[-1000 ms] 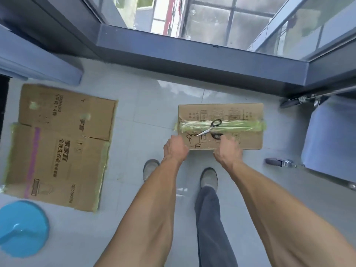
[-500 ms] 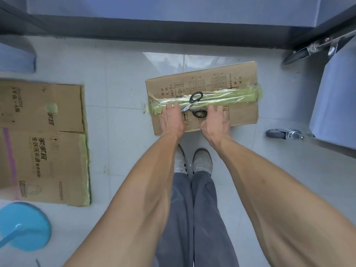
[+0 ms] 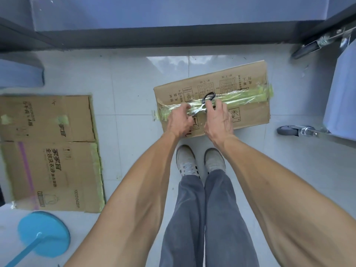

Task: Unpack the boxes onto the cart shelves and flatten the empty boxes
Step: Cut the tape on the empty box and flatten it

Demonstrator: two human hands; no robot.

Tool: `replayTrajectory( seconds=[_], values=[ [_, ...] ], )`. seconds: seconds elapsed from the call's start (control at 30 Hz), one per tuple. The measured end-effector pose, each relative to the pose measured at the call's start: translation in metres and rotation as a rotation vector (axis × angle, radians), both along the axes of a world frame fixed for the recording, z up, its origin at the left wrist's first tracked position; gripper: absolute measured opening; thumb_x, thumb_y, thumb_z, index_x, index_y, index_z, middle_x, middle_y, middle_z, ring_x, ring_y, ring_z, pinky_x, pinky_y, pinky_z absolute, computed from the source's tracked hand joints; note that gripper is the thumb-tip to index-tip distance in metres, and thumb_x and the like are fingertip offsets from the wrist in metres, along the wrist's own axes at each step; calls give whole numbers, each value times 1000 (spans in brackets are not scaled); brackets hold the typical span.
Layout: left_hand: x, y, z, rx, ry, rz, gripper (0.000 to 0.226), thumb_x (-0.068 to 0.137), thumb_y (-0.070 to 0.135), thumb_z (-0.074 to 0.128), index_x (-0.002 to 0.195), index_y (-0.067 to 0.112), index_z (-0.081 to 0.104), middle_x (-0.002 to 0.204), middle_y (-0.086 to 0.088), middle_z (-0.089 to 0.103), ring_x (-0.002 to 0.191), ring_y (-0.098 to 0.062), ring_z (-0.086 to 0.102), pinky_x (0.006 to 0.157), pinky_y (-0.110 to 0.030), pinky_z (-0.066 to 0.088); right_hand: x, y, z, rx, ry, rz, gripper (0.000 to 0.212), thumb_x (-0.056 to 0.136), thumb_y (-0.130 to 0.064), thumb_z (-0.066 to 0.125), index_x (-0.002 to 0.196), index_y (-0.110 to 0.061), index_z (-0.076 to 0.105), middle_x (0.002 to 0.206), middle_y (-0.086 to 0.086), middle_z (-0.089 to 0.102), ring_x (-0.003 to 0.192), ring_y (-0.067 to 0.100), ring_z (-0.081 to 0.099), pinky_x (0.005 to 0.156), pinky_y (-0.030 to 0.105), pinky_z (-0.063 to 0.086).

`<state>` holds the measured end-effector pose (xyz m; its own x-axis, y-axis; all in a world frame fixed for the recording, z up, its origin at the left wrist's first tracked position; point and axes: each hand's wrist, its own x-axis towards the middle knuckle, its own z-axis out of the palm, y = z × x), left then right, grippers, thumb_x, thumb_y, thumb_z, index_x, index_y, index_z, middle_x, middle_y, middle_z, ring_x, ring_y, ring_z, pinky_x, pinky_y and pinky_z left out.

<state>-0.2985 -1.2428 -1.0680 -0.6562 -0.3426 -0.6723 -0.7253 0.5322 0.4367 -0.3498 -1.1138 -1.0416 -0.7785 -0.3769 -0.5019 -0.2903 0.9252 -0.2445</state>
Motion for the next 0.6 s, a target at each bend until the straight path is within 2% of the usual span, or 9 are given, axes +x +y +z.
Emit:
replayTrajectory(
  seconds=[0.1, 0.17, 0.23, 0.27, 0.33, 0.4, 0.43, 0.53, 0.6],
  values=[
    [0, -6, 9, 78, -3, -61, 39, 80, 9, 50, 108, 22, 74, 68, 8, 65, 60, -4, 54, 56, -18, 40, -5, 1, 13, 3, 3, 47, 44, 80, 9, 51, 120, -12, 49, 120, 13, 49, 106, 30, 48, 90, 43, 46],
    [1, -12, 13, 94, 0, -153, 34, 80, 7, 48, 95, 19, 77, 78, 2, 71, 64, -10, 59, 57, -20, 46, -7, 0, 21, 17, -22, 46, 30, 87, 5, 50, 113, -10, 54, 111, 12, 53, 98, 28, 51, 88, 42, 47],
    [5, -17, 22, 95, -3, -190, 26, 80, 7, 50, 79, 20, 72, 72, 2, 67, 69, -21, 60, 63, -30, 51, -11, -5, 28, 26, -74, -17, 14, 95, -5, 53, 106, -10, 59, 98, 9, 58, 88, 25, 55, 78, 37, 49],
    [5, -19, 27, 95, -2, -131, 23, 80, 7, 52, 79, 22, 69, 70, 2, 64, 70, -22, 59, 65, -32, 50, -13, -7, 31, 33, -122, -59, 10, 97, -9, 54, 104, -11, 61, 91, 7, 60, 82, 24, 58, 71, 34, 48],
    [0, -22, 36, 62, 20, 181, 28, 82, 10, 57, 105, 24, 66, 86, 2, 63, 83, -19, 58, 74, -31, 46, -16, -14, 36, 11, -229, -156, 10, 97, -16, 57, 105, -13, 62, 87, 7, 65, 77, 25, 61, 66, 34, 51],
    [-6, -26, 47, 67, 19, 600, 50, 87, 15, 61, 135, 20, 50, 97, 4, 59, 95, -16, 57, 87, -32, 47, -17, -23, 39, -92, -324, -414, 18, 97, -23, 56, 110, -12, 63, 91, 9, 68, 81, 27, 62, 69, 33, 50],
    [-8, -28, 50, 160, -19, 761, 52, 89, 20, 62, 139, 16, 46, 100, 4, 60, 98, -17, 59, 92, -35, 49, -19, -29, 41, -148, -368, -574, 23, 96, -25, 54, 113, -12, 64, 95, 10, 68, 84, 27, 61, 69, 31, 46],
    [-8, -15, 66, 602, -248, 832, 36, 95, 40, 59, 118, 14, 64, 103, -4, 72, 91, -20, 69, 89, -38, 56, -22, -37, 41, -198, -439, -762, 31, 96, -25, 51, 113, -3, 64, 109, 16, 67, 93, 30, 59, 74, 31, 41],
    [-4, -4, 69, 755, -232, 854, 29, 97, 41, 57, 99, 14, 69, 91, -4, 75, 77, -20, 71, 70, -30, 56, -23, -37, 42, -177, -437, -756, 30, 96, -24, 51, 110, -2, 65, 110, 18, 67, 95, 31, 59, 77, 32, 42]
  ],
)
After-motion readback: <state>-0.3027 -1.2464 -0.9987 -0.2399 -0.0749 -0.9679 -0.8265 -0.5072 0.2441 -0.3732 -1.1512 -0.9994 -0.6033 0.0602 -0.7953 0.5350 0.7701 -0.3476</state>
